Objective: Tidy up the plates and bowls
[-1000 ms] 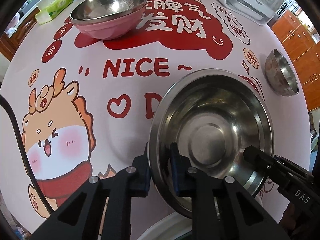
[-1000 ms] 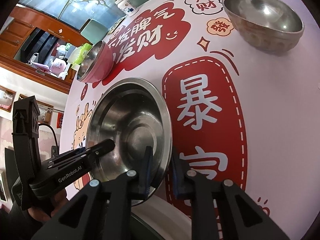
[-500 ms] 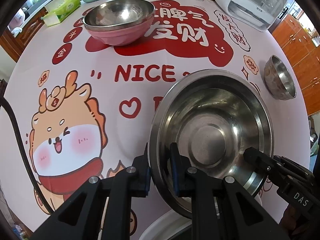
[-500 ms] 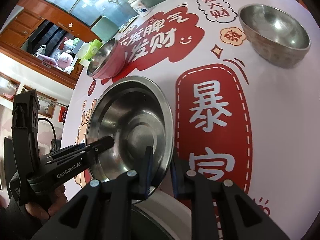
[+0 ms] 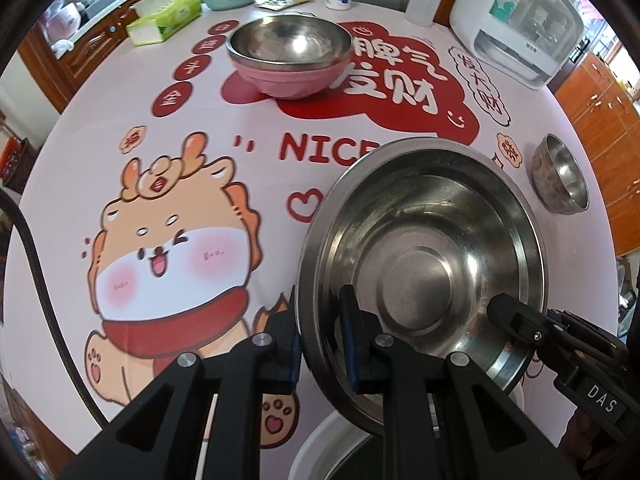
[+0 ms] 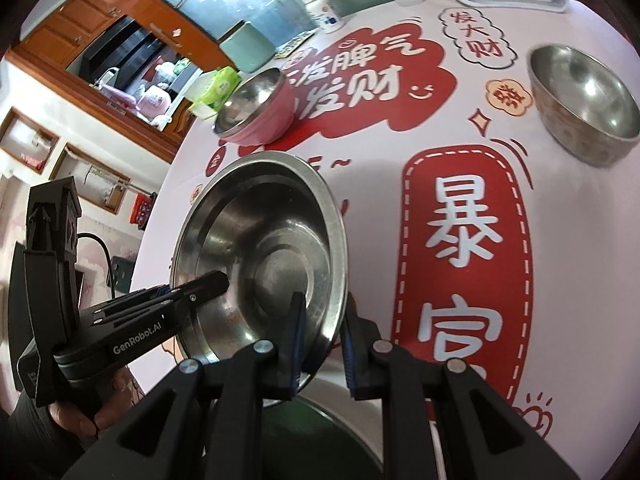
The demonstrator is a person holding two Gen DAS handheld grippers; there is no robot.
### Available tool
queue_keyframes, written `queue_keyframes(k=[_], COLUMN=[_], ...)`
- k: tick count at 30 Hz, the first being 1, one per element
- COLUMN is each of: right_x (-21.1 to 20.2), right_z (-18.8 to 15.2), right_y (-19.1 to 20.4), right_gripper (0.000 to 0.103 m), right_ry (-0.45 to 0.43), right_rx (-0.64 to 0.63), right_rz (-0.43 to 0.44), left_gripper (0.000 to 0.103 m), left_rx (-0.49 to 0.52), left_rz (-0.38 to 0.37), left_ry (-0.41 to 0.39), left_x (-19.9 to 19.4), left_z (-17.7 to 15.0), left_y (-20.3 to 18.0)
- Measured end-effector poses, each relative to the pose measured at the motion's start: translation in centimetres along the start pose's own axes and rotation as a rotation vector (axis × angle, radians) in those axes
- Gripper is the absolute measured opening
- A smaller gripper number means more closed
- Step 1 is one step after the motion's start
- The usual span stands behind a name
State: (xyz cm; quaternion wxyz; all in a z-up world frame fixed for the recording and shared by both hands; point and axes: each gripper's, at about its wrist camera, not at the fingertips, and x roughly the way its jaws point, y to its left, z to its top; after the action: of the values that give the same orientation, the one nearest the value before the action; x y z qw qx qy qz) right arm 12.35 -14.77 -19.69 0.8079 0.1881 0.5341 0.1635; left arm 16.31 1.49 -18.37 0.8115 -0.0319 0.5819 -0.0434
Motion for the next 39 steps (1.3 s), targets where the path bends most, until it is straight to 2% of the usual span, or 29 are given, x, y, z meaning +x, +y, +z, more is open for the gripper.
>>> queue_keyframes(k=[15,21,29,39], right_x=[0.5,0.8,1.4,2.9], right_z=[-1.5,-2.9,-5.6,-8.3], right_y=[5.8,8.1,11.4,14.4], right_gripper=[0.016,0.016,0.016,0.016], right_ry=[0.033,0.048,0.059,0.072], right_rx=[-0.154,-0.191,-0.209,-0.176], right_rz=[0.039,0.037,0.016,-0.012], left_gripper=[0.015,0.015,0.015,0.015], left_rx=[-0.138,-0.162,-0.159,-0.109], left_rz=[0.022,0.026,0.022,0.014], left_ry=[-0.065,-0.075,-0.067,-0.019], left_x=[-3.6,-4.6,-5.9,-6.2], left_z=[-4.4,-6.4,-8.8,-11.2], left_y=[5.4,7.5,10.5,13.7])
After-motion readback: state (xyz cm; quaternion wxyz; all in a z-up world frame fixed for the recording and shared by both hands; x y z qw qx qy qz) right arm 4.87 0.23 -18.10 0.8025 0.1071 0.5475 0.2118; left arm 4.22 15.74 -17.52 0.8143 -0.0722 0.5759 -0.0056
